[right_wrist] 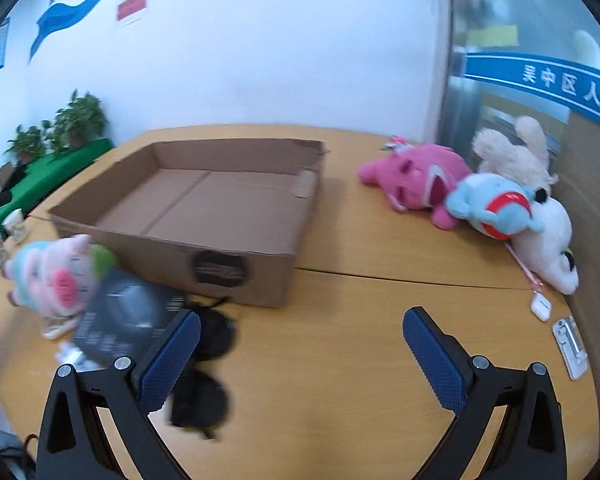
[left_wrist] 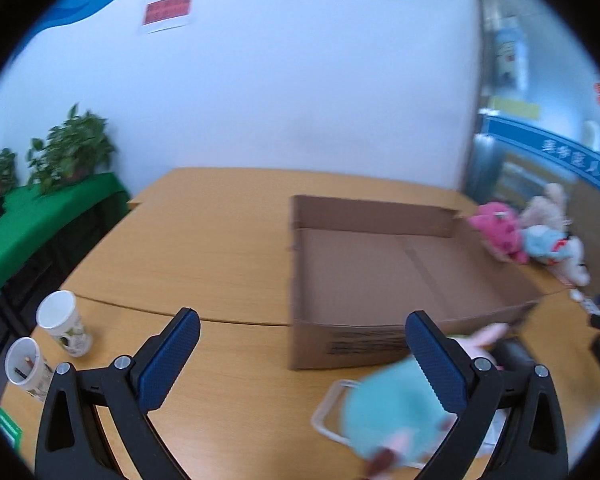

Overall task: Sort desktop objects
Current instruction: 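Close the left gripper on the pig plush in the teal shirt, then lift the pig plush with the left gripper and carry it over the box, then lower the pig plush into the box and open the left gripper, then grasp the black charger box with the left gripper, then lift the charger box with the left gripper and carry it over the box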

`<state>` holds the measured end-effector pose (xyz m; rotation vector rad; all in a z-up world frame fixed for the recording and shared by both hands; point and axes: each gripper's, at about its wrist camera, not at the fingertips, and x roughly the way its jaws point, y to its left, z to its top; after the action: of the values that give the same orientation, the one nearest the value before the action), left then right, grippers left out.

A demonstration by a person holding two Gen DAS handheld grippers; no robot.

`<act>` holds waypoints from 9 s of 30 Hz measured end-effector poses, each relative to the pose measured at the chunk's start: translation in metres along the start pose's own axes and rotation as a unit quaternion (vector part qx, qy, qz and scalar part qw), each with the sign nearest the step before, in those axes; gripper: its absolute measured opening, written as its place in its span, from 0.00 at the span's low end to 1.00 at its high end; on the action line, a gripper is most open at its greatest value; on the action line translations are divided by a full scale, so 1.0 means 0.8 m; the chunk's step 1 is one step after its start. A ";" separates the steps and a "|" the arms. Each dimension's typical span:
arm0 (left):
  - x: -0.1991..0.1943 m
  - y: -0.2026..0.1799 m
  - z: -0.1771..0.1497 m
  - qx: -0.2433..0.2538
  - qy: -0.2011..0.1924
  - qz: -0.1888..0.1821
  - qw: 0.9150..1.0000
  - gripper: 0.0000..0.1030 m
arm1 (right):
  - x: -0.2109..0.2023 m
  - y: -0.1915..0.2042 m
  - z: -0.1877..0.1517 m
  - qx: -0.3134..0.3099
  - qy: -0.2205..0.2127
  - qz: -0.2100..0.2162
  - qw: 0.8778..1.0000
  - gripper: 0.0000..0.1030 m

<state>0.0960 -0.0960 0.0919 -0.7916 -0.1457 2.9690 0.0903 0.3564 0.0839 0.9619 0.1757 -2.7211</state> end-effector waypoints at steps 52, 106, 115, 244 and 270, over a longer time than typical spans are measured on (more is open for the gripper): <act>0.089 0.015 -0.107 -0.111 0.156 -0.193 0.962 0.71 | 0.121 0.306 0.012 -0.135 0.078 0.225 0.962 0.94; 0.258 -0.002 0.265 0.036 -0.021 -0.180 0.983 0.67 | 0.233 0.209 0.387 -0.061 -0.114 0.239 0.962 0.70; 0.420 0.018 0.180 -0.019 0.147 -0.142 0.979 0.67 | 0.452 0.216 0.331 -0.013 0.049 0.235 0.971 0.69; 0.163 -0.108 -0.089 -0.077 0.242 -0.226 0.940 0.58 | 0.112 0.227 -0.053 -0.133 0.099 0.292 0.942 1.00; 0.123 -0.134 0.028 -0.010 0.089 -0.150 0.985 0.58 | 0.093 0.241 0.046 -0.154 -0.017 0.221 0.963 0.94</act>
<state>0.0038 0.0176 0.0742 -0.9388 -0.2596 2.6059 0.0645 0.1497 0.0599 0.7571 0.3242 -2.2181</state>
